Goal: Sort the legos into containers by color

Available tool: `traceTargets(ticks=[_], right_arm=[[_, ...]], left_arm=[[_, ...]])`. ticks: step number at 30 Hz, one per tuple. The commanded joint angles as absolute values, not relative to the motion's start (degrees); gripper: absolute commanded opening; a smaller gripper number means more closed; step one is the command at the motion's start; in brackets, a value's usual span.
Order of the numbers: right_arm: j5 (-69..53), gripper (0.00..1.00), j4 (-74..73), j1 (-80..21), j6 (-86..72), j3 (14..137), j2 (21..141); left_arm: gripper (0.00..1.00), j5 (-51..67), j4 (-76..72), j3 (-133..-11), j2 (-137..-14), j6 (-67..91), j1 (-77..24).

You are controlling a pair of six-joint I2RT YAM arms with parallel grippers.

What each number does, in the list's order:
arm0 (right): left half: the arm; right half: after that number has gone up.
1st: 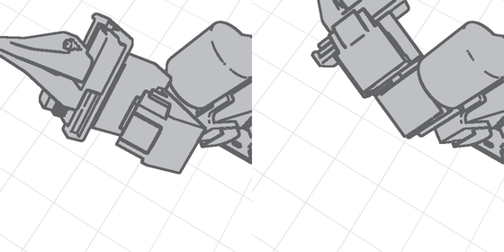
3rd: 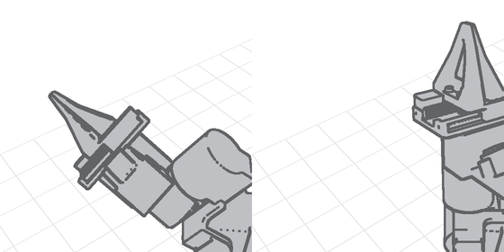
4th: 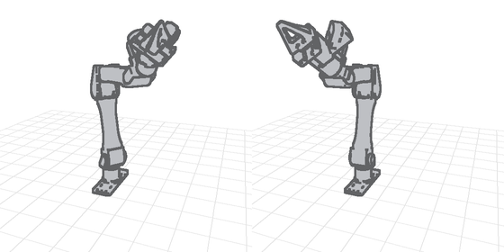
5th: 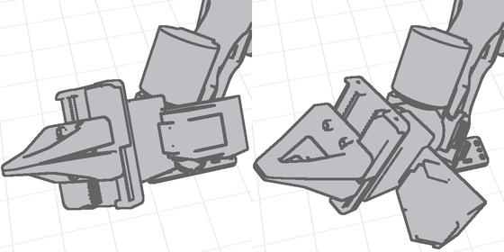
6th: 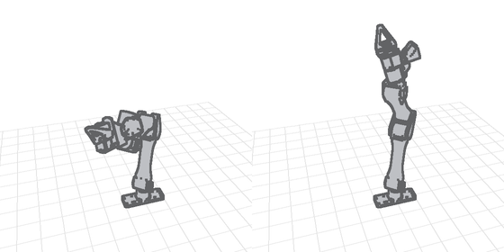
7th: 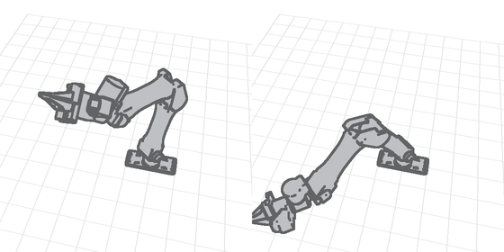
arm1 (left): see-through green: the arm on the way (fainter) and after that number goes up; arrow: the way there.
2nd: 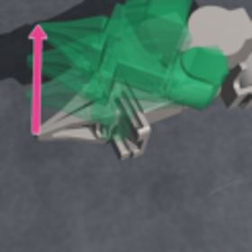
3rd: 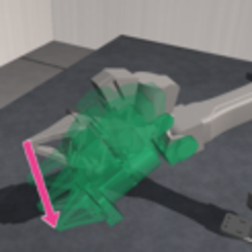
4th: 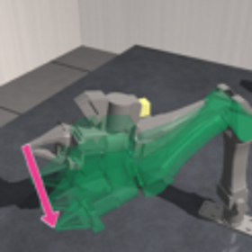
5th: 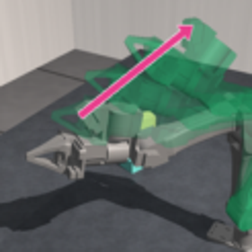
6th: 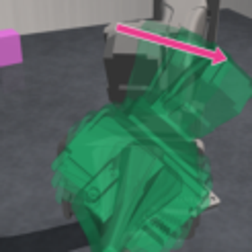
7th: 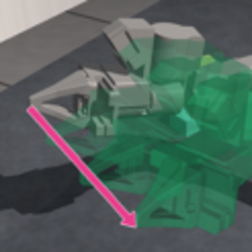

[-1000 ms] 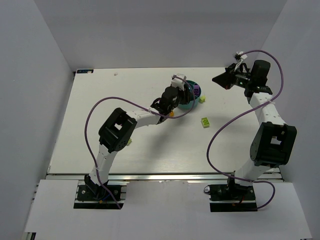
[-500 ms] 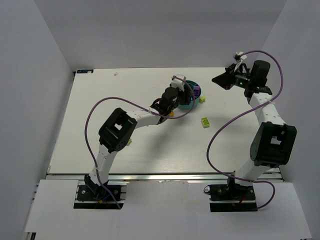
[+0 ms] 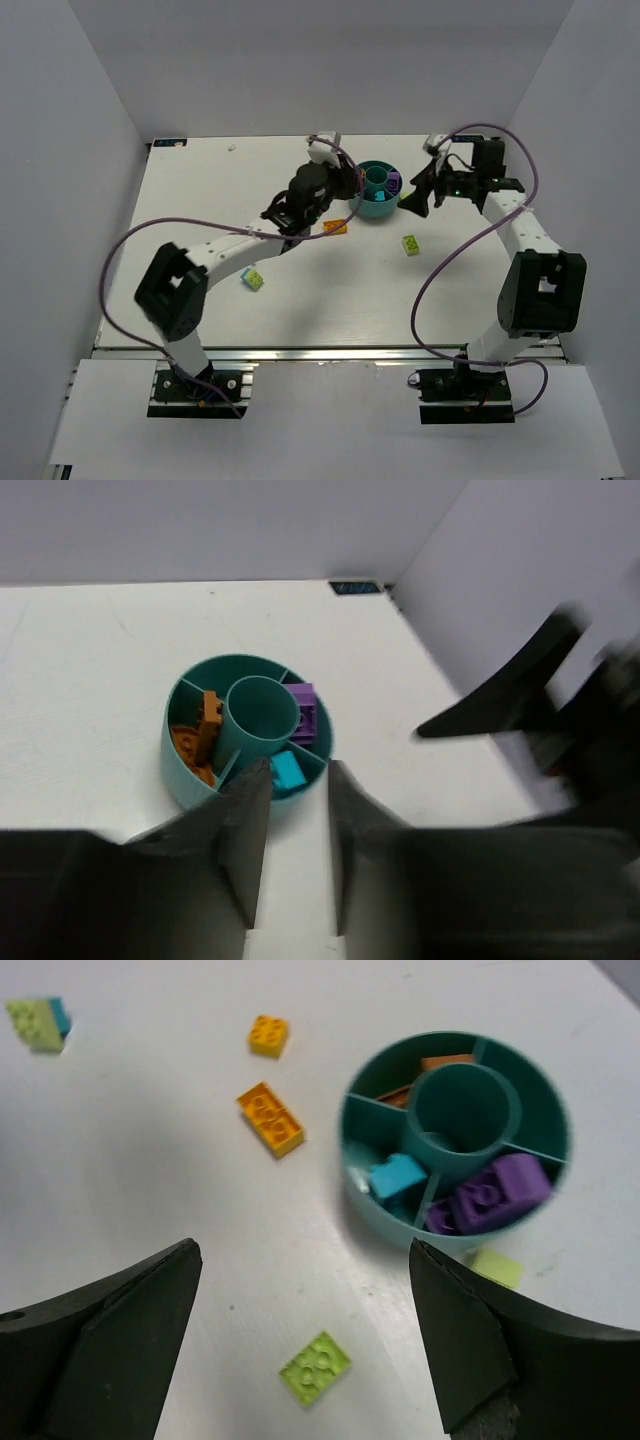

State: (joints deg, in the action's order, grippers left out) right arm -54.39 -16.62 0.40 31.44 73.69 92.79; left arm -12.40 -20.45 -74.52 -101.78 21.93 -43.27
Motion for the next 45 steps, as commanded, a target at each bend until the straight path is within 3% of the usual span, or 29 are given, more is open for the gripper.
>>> traceTargets(ticks=[1, 2, 4, 7, 10, 12, 15, 20, 25, 32, 45], right_arm=[[-52.65, 0.89, -23.73, -4.11, 46.03, 70.85, 88.51], [-52.56, 0.89, -24.6, -5.0, 47.79, 70.75, 88.16], [-52.47, 0.89, -29.07, -7.28, 51.31, 71.28, 88.33], [-52.38, 0.89, -33.13, -10.35, 56.76, 72.68, 89.03], [-52.03, 0.87, -34.11, -14.74, 60.03, 72.69, 89.21], [-50.28, 0.8, -32.97, -18.18, 57.84, 71.55, 89.56], [-47.12, 0.75, -27.7, -28.96, 52.14, 68.39, 89.65], [-33.86, 0.8, -9.52, -42.78, 34.56, 64.95, 92.44], [-22.44, 0.87, -4.57, -53.15, 13.94, 74.23, 102.8], [-16.35, 0.89, -4.83, -58.62, -1.74, 85.68, 113.11], [-7.83, 0.86, -7.47, -62.14, -6.16, 96.23, 124.71]], left_arm=[[0.45, -16.17, -9.95, -70.59, -91.09, 28.99, -41.67], [0.55, -17.22, -5.32, -68.05, -89.23, 32.83, -40.27], [0.66, -16.62, -0.99, -65.4, -84.14, 36.2, -38.33], [0.72, -14.95, 7.98, -60.48, -77.73, 42.35, -34.38], [0.73, -13.63, 14.93, -55.21, -70.7, 48.41, -30.42], [0.73, -13.8, 19.32, -51.44, -66.73, 50.7, -27.52], [0.76, -15.99, 25.91, -48.43, -58.91, 55.18, -24.44], [0.79, -20.21, 36.44, -47.55, -48.88, 60.46, -22.85], [0.79, -22.5, 45.42, -48.16, -41.23, 64.06, -22.76], [0.79, -23.9, 53.17, -49.48, -35.51, 66.27, -22.76], [0.79, -25.75, 59.32, -52.56, -32.08, 66.8, -22.76]])
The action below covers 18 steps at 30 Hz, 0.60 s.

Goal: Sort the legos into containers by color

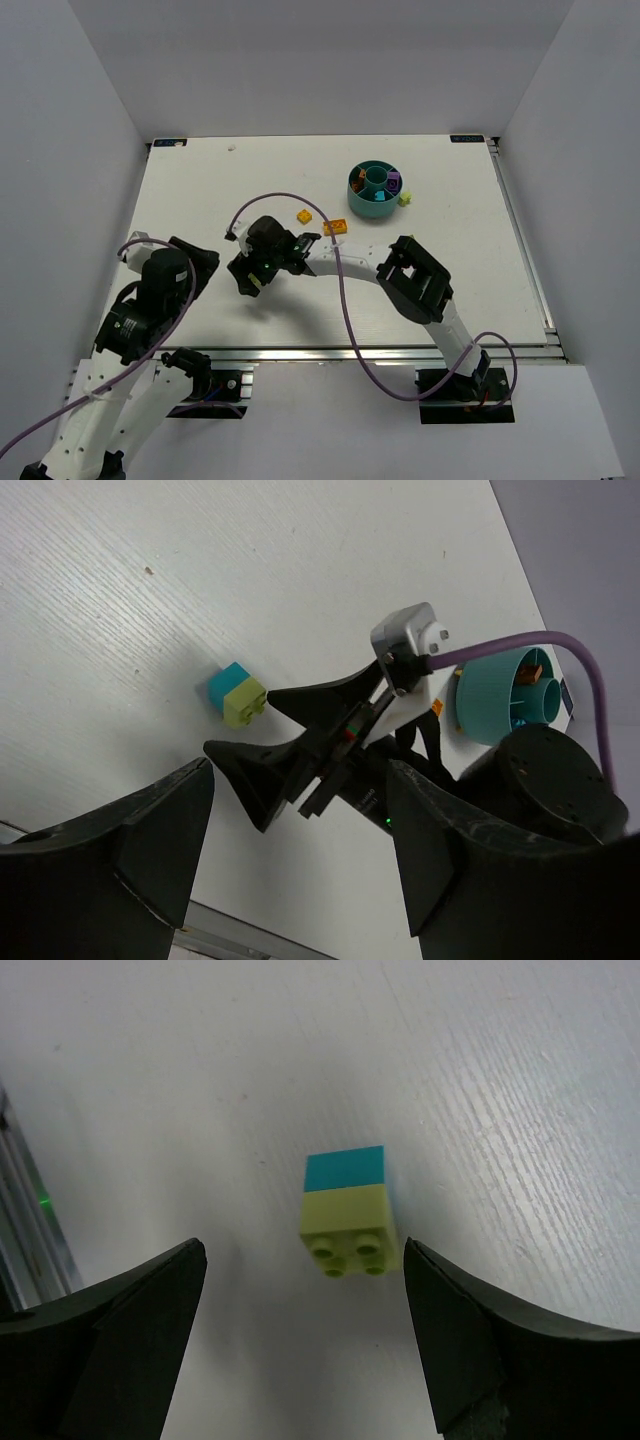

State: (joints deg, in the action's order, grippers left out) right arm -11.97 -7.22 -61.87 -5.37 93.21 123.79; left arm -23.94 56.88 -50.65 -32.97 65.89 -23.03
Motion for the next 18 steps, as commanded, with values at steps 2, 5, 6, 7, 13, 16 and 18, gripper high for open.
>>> traceTargets(ticks=[2, 5, 6, 7, 13, 16, 18], right_arm=[[-6.16, 0.81, -7.56, -62.14, -5.19, 96.68, 125.77], [-3.61, 0.78, -7.47, -62.4, -4.13, 96.68, 126.56], [-3.52, 0.78, -7.12, -62.4, -3.87, 96.59, 126.65], [-3.43, 0.78, -6.95, -62.4, -3.69, 96.33, 126.82], [-5.98, 0.72, -3.61, -62.4, -1.23, 95.71, 127.18], [-9.3, 0.68, -0.72, -62.4, 2.0, 94.14, 126.39], [-11.33, 0.6, 1.74, -62.4, 5.08, 92.04, 125.77]], left_arm=[[0.79, -25.75, 59.85, -52.65, -31.82, 67.06, -22.85], [0.79, -25.84, 60.55, -52.82, -31.2, 67.06, -22.85], [0.79, -25.93, 60.64, -52.82, -31.11, 67.15, -22.85], [0.79, -25.93, 60.91, -53.0, -30.94, 67.06, -22.85], [0.79, -25.58, 60.47, -52.56, -31.29, 66.62, -22.85], [0.78, -24.96, 59.68, -51.77, -31.38, 66.53, -22.85], [0.77, -24.44, 59.24, -51.07, -31.29, 66.53, -22.85]])
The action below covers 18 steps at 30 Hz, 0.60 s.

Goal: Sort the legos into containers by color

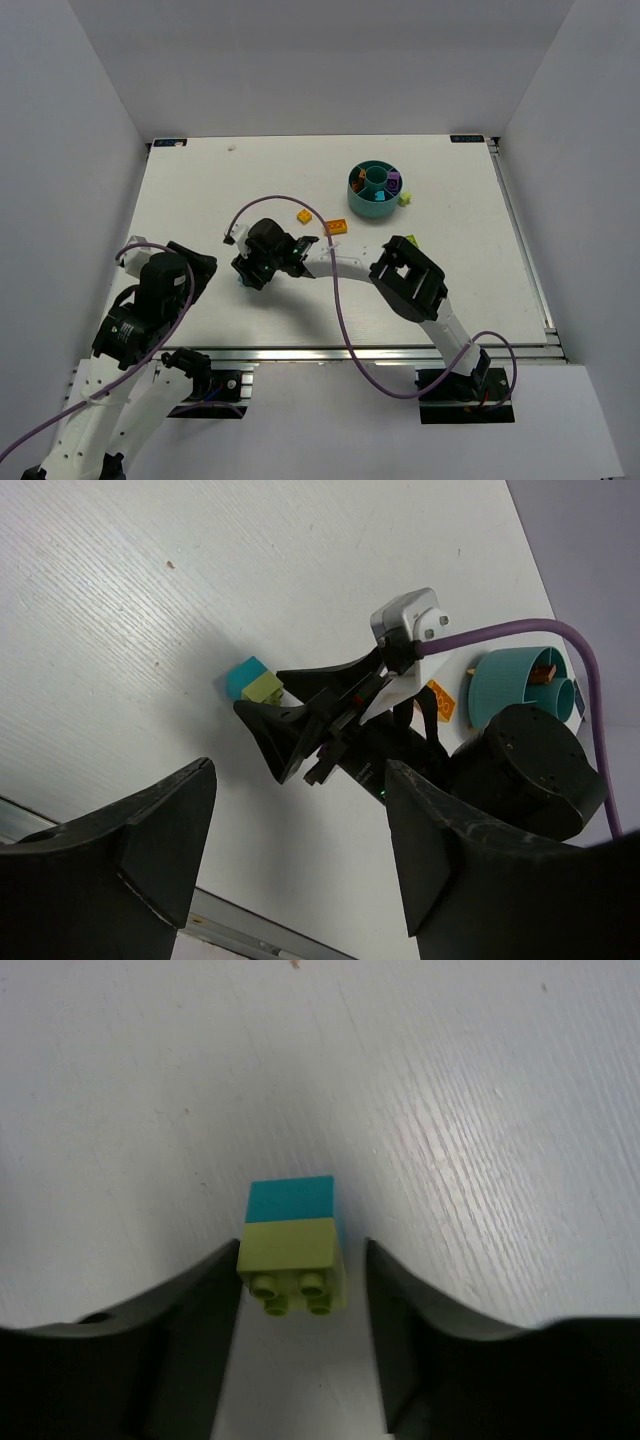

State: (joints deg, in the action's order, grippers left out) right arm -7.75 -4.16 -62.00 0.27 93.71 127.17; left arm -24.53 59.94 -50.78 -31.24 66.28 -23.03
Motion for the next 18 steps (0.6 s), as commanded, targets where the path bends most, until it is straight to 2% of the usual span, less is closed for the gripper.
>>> traceTargets(ticks=[1, 4, 5, 7, 8, 10, 12, 18], right_arm=[[-12.82, 0.51, 3.32, -62.4, 5.97, 91.33, 124.99], [-15.72, 0.37, 5.27, -62.23, 9.31, 88.34, 123.67], [-16.34, 0.27, 5.97, -62.23, 9.93, 87.81, 123.49], [-18.97, 0.2, 6.33, -61.53, 11.16, 86.49, 122.79], [-19.33, 0.09, 6.59, -61.35, 11.51, 86.05, 122.35], [-21.17, 0.0, 6.16, -60.21, 12.39, 85.26, 120.69], [-23.37, 0.0, 5.98, -57.41, 12.39, 84.03, 117.27], [-47.6, 0.0, 6.68, -43.61, 10.19, 78.49, 105.94]], left_arm=[[0.77, -24.26, 58.8, -50.8, -31.29, 66.53, -22.85], [0.77, -23.38, 57.75, -49.84, -31.46, 66.36, -22.85], [0.77, -23.29, 57.48, -49.66, -31.55, 66.27, -22.85], [0.77, -22.77, 56.52, -49.22, -31.82, 66.09, -22.76], [0.77, -22.59, 56.17, -49.04, -31.9, 66.01, -22.76], [0.77, -21.8, 54.68, -48.96, -32.34, 65.4, -22.85], [0.77, -20.66, 51.53, -48.78, -32.61, 63.47, -22.85], [0.8, -11.53, 37.22, -45.01, -33.66, 60.73, -22.76]])
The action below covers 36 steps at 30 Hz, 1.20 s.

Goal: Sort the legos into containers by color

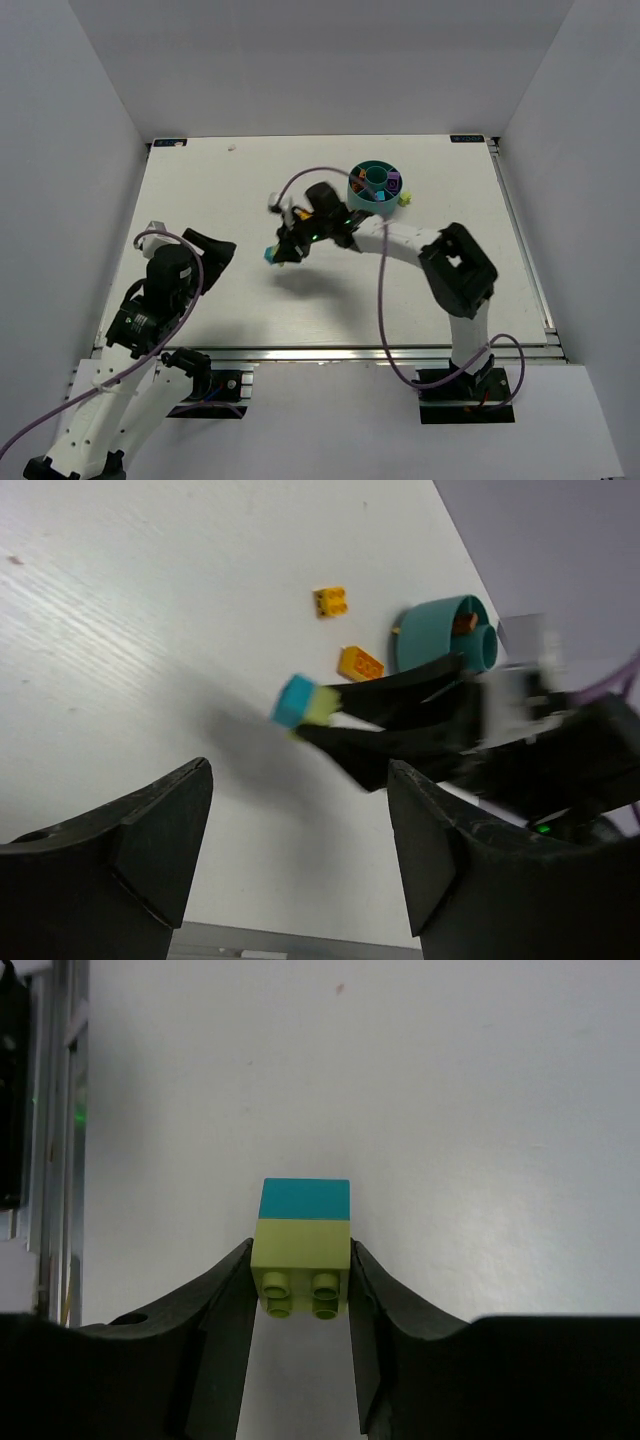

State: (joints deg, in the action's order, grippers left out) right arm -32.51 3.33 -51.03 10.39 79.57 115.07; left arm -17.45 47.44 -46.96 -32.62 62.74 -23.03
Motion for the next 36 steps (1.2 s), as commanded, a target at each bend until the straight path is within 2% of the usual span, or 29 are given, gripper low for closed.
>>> traceTargets(ticks=[1, 5, 6, 12, 15, 22, 36], right_arm=[[-49.38, 0.0, 6.85, -42.29, 10.8, 77.62, 104.43], [-54.14, 0.0, 6.33, -36.58, 16.95, 71.91, 96.96], [-54.58, 0.0, 6.33, -36.04, 19.23, 70.85, 94.16], [-55.64, 0.0, 4.48, -33.31, 25.75, 64.35, 85.36], [-55.63, 0.0, 4.92, -32.87, 26.1, 63.11, 83.24], [-55.29, 0.0, 8.43, -32.52, 23.3, 61.88, 82.44], [-53.79, 0.0, 14.24, -31.9, 17.67, 64.24, 84.73]], left_arm=[[0.8, -9.86, 34.57, -44.22, -34.97, 61.17, -22.76], [0.81, -0.1, 18.14, -39.13, -40.84, 64.59, -22.76], [0.81, 5.13, 10.36, -38.42, -42.44, 66.25, -22.85], [0.79, 17.03, -23.4, -34.45, -57.79, 74.16, -22.76], [0.79, 20.12, -31.52, -36.72, -65.79, 75.76, -22.94], [0.76, 25.66, -39.37, -38.5, -72.68, 77.87, -23.47], [0.71, 27.16, -40.78, -34.1, -71.45, 79.36, -23.99]])
